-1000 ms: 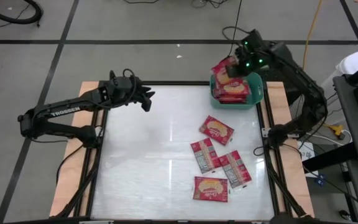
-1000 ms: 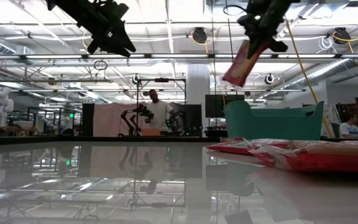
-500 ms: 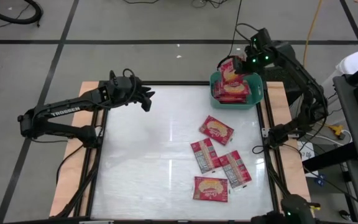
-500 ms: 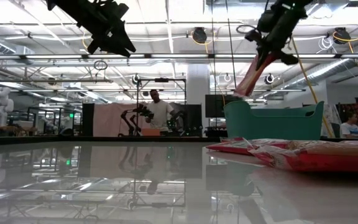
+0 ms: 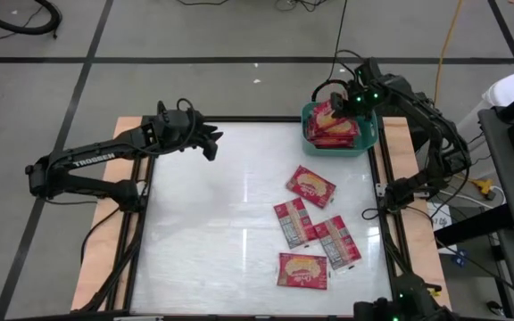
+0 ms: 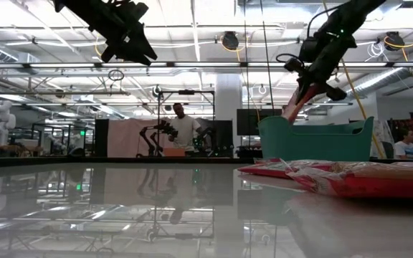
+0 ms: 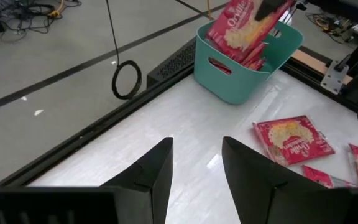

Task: Sort popcorn bags into baskets
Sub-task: Put the red popcorn bag into the green bin

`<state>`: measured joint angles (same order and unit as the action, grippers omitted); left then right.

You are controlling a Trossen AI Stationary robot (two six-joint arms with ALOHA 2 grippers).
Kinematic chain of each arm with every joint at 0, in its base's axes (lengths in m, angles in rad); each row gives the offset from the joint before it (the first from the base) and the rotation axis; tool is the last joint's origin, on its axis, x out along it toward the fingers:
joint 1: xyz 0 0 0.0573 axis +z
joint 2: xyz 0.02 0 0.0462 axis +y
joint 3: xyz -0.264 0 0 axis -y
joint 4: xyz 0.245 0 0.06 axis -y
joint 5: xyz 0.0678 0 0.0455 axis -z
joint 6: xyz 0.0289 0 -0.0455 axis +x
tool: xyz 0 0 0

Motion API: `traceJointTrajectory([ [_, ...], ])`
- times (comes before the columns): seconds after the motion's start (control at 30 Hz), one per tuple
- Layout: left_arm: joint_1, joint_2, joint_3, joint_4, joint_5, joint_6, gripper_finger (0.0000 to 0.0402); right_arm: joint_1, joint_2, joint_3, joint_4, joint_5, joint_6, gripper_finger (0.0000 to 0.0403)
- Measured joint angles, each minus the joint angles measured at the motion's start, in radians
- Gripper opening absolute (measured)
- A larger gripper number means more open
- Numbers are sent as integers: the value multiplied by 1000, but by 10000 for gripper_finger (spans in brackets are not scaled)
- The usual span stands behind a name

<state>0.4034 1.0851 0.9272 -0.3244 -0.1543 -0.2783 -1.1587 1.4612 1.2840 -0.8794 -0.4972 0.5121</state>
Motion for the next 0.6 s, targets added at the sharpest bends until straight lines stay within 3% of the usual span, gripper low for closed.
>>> traceJointTrajectory([
  [0.37,0,0,0,0,16,-19,141,-46,0,-81,38,93,-38,88],
  [0.6,0,0,0,0,19,-19,140,-49,0,-82,37,265,-112,158],
])
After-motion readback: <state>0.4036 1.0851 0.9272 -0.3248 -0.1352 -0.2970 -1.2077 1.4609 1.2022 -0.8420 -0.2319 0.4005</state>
